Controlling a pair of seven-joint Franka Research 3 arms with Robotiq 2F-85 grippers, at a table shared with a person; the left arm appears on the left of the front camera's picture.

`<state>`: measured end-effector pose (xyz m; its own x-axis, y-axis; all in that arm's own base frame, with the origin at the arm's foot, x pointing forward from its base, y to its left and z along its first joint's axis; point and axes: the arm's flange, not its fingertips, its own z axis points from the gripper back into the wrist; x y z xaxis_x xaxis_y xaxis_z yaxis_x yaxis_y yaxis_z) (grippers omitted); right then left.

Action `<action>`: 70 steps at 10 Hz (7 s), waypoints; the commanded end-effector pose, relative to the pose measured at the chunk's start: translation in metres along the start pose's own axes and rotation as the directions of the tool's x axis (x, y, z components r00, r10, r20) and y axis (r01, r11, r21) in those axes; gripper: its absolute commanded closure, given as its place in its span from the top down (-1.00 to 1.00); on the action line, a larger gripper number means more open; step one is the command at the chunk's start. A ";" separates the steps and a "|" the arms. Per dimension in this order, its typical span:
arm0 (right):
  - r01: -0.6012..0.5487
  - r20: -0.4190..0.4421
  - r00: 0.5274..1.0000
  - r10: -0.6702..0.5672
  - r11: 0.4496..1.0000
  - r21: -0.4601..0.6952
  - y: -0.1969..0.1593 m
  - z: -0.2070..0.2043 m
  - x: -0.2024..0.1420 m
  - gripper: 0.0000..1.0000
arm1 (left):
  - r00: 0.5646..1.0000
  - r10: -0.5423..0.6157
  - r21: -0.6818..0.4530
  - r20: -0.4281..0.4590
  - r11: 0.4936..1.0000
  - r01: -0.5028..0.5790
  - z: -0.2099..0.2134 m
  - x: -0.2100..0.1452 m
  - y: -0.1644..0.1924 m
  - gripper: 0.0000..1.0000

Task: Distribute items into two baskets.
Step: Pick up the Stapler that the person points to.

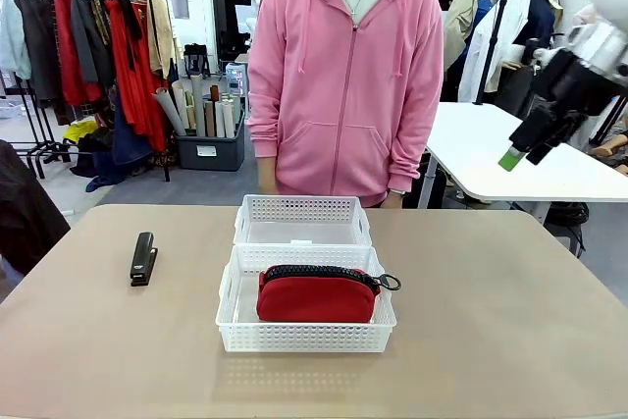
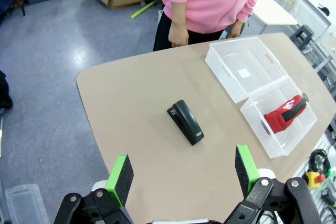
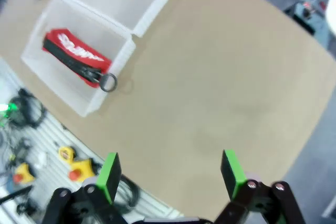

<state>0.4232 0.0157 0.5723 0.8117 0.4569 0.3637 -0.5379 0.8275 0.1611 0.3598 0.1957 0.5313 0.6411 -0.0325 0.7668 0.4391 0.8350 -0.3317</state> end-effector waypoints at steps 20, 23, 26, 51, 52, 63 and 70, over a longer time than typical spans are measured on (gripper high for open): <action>0.222 0.273 0.900 -0.340 0.896 0.384 -0.066 -0.011 -0.105 1.00 | 1.000 -0.014 -0.015 0.025 1.000 0.014 -0.001 0.000 0.002 1.00; 0.222 0.273 0.900 -0.340 0.896 0.384 -0.066 -0.011 -0.105 1.00 | 1.000 -0.014 -0.015 0.025 1.000 0.014 -0.001 0.000 0.002 1.00; 0.222 0.273 0.900 -0.340 0.896 0.384 -0.066 -0.011 -0.105 1.00 | 1.000 -0.014 -0.015 0.025 1.000 0.014 -0.001 0.000 0.002 1.00; 0.222 0.273 0.900 -0.340 0.896 0.384 -0.066 -0.011 -0.105 1.00 | 0.770 0.364 0.297 -0.523 0.925 -0.235 -0.277 0.089 -0.025 1.00; 0.222 0.273 0.900 -0.340 0.896 0.384 -0.066 -0.011 -0.105 1.00 | 0.759 0.373 0.321 -0.534 0.920 -0.227 -0.287 0.086 -0.030 1.00; 0.222 0.273 0.900 -0.340 0.896 0.384 -0.066 -0.011 -0.105 1.00 | 0.623 0.454 0.497 -0.637 0.860 -0.118 -0.362 0.038 -0.041 1.00; 0.222 0.273 0.900 -0.340 0.896 0.384 -0.066 -0.011 -0.105 1.00 | 0.620 0.449 0.527 -0.644 0.847 -0.067 -0.382 0.006 -0.038 1.00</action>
<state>0.3748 -0.0843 0.5131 0.8577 0.0471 0.5120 -0.3807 0.7274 0.5710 0.5935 -0.0428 0.3425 0.9985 -0.0219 -0.0497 0.0176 0.9962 -0.0858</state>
